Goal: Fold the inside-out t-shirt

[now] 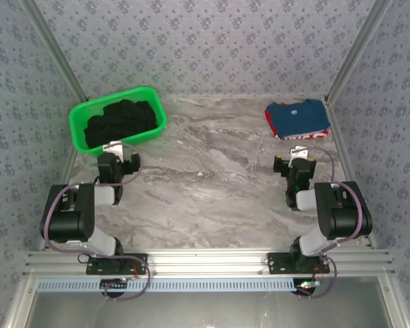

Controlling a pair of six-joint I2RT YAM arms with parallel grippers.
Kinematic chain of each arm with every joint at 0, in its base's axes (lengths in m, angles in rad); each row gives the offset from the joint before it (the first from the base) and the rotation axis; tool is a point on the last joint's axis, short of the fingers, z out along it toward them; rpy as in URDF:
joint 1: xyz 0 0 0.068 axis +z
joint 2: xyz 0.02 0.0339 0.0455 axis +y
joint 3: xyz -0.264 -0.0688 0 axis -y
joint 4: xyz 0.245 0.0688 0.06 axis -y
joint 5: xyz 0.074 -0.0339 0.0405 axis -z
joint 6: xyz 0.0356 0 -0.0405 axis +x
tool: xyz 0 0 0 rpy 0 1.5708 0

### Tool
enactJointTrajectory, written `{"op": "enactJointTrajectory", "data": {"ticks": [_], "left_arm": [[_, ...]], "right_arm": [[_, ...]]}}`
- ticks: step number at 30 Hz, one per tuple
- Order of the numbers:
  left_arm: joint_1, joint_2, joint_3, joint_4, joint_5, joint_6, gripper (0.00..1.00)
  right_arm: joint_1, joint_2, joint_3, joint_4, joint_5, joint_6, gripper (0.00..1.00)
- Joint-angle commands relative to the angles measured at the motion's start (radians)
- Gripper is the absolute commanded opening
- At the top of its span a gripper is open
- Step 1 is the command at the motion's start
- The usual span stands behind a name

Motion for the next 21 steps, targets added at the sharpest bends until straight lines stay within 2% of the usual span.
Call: {"op": "enactJointTrajectory", "data": {"ticks": [1,21], "left_arm": [[-0.002,0.004,-0.009,0.027,-0.008,-0.006,0.98],[0.011,0.004,-0.006,0.021,0.016,-0.012,0.98]], "right_arm": [[0.001,-0.003,0.009,0.012,-0.003,-0.001,1.00],[-0.024,-0.008,0.019,-0.013,-0.021,0.030,1.00]]}}
